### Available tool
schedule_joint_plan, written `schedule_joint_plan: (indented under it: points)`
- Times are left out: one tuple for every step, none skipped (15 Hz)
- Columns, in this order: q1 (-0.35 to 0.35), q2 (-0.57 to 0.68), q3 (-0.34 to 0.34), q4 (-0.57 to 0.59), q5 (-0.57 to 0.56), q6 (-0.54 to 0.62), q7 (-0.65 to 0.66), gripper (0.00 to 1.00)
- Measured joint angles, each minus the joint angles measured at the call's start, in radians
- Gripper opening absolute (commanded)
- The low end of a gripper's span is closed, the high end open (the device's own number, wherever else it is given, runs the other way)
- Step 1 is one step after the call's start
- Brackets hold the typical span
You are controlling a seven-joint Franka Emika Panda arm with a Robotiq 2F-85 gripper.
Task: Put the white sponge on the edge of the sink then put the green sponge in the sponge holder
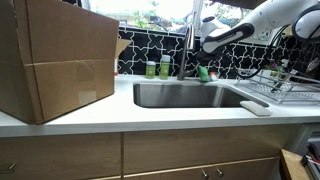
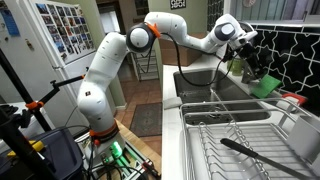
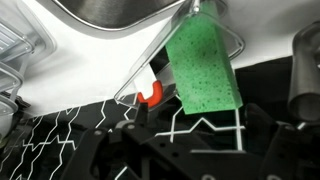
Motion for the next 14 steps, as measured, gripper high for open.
schedule_joint_plan:
  points:
    - [-0.001, -0.013, -0.002, -0.001, 0.000, 0.000, -0.005, 1.00]
    - [-0.003, -0.030, -0.002, -0.004, 0.000, 0.003, -0.019, 1.00]
    - [-0.007, -0.053, -0.002, -0.011, 0.000, 0.010, -0.038, 1.00]
    - [-0.010, -0.083, -0.002, -0.027, 0.000, 0.023, -0.059, 0.99]
    - [-0.015, -0.121, -0.002, -0.050, 0.004, 0.035, -0.079, 1.00]
    - [-0.020, -0.164, 0.000, -0.080, 0.017, 0.030, -0.105, 1.00]
    - [-0.027, -0.214, 0.006, -0.119, 0.047, 0.020, -0.149, 1.00]
    - [-0.035, -0.267, 0.014, -0.159, 0.080, 0.006, -0.197, 1.00]
    - [-0.041, -0.324, 0.020, -0.203, 0.114, -0.015, -0.245, 1.00]
    - [-0.045, -0.378, 0.025, -0.245, 0.144, -0.041, -0.291, 1.00]
    - [-0.047, -0.434, 0.027, -0.287, 0.170, -0.075, -0.335, 1.00]
    - [-0.048, -0.487, 0.028, -0.328, 0.193, -0.115, -0.374, 1.00]
    - [-0.048, -0.539, 0.028, -0.364, 0.214, -0.166, -0.412, 1.00]
    - [-0.048, -0.583, 0.026, -0.393, 0.230, -0.224, -0.446, 1.00]
